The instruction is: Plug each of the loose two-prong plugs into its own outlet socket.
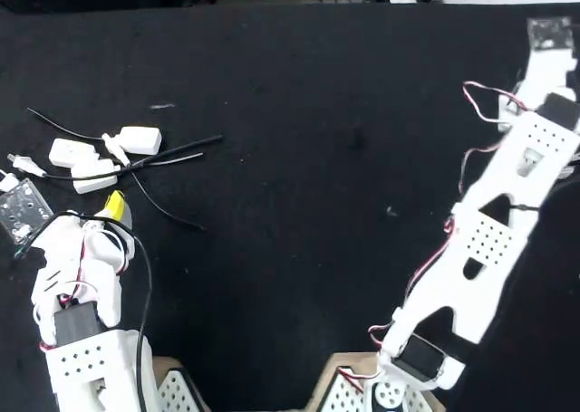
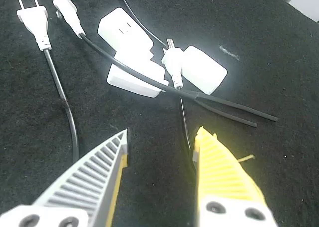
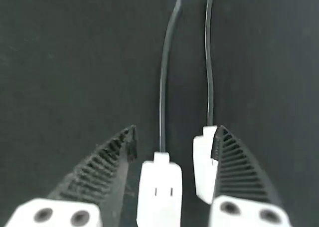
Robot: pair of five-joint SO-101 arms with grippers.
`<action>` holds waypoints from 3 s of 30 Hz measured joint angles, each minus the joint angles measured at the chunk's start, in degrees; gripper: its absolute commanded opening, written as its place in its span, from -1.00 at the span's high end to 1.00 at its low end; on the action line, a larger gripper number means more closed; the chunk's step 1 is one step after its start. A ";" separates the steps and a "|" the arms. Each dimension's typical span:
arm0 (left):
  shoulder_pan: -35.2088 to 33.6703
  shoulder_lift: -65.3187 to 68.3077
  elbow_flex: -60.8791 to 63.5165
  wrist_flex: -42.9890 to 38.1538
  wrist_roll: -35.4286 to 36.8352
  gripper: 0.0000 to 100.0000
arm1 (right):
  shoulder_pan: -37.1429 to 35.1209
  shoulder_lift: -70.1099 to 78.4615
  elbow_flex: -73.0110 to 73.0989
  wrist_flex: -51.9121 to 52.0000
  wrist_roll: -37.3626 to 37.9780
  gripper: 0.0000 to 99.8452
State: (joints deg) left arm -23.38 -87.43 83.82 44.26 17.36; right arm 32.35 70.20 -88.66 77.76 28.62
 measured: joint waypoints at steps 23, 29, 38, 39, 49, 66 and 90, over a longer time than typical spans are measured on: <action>0.00 0.00 0.00 0.00 0.00 0.55 | -5.89 -0.26 -4.04 21.63 -1.58 0.98; 0.00 0.00 0.00 0.00 0.00 0.55 | -5.80 3.60 -4.04 21.63 -1.58 0.98; 0.00 0.00 0.00 0.00 0.00 0.55 | -5.80 10.73 -4.13 21.63 -1.58 0.98; 0.00 0.00 0.00 0.00 0.00 0.55 | -5.54 10.73 -4.22 21.63 -1.58 0.98; 0.62 0.00 0.00 0.00 0.00 0.55 | -4.84 4.22 -4.22 21.63 -1.58 0.98; 0.62 0.00 0.00 0.00 0.00 0.55 | -1.05 -17.05 -4.22 21.10 -1.58 0.98; 0.62 0.00 0.00 0.00 0.00 0.55 | -12.13 -50.81 61.19 9.23 -4.13 0.98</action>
State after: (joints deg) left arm -22.77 -87.43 83.82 44.26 17.36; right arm 20.22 19.38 -27.47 86.99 24.48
